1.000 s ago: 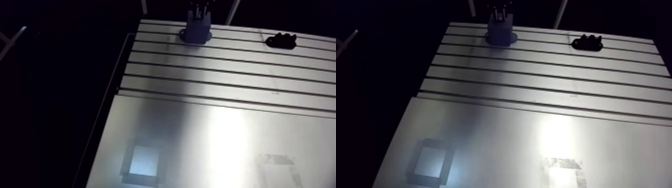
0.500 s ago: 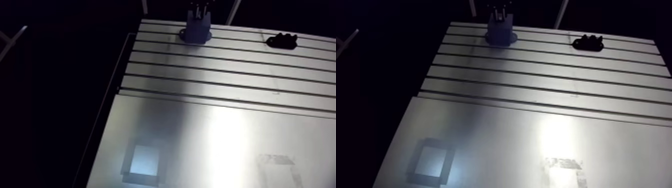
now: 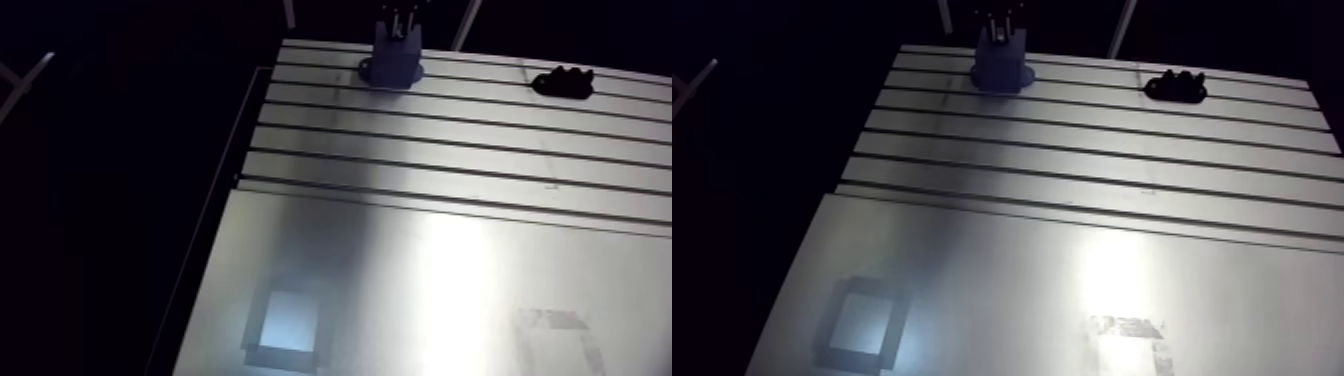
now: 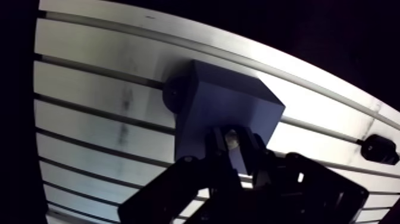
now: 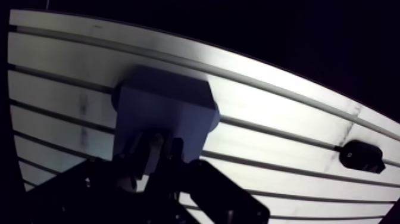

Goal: Pick up the M10 bolt and insert it into the hex recess until seated.

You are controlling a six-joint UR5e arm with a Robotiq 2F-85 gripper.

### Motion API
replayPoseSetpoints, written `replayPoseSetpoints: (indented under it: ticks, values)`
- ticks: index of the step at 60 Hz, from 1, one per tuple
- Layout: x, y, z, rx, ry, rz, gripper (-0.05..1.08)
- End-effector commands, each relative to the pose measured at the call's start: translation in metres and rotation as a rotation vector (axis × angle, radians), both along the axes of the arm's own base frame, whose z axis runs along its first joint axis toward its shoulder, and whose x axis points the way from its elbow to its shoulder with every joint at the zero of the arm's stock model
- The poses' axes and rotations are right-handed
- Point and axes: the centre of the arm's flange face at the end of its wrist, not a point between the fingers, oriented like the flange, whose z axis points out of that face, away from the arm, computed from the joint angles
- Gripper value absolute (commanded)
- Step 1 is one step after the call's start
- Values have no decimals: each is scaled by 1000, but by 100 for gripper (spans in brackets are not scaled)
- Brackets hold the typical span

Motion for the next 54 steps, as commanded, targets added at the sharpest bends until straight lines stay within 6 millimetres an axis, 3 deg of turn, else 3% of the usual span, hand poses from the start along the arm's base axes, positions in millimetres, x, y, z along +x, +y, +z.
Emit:
replayPoseSetpoints:
  ticks: [1,54]
  values:
    - [2,-3,-1,-3,-17,59,75]
    - [1,-4,10,-15,-32,248,75]
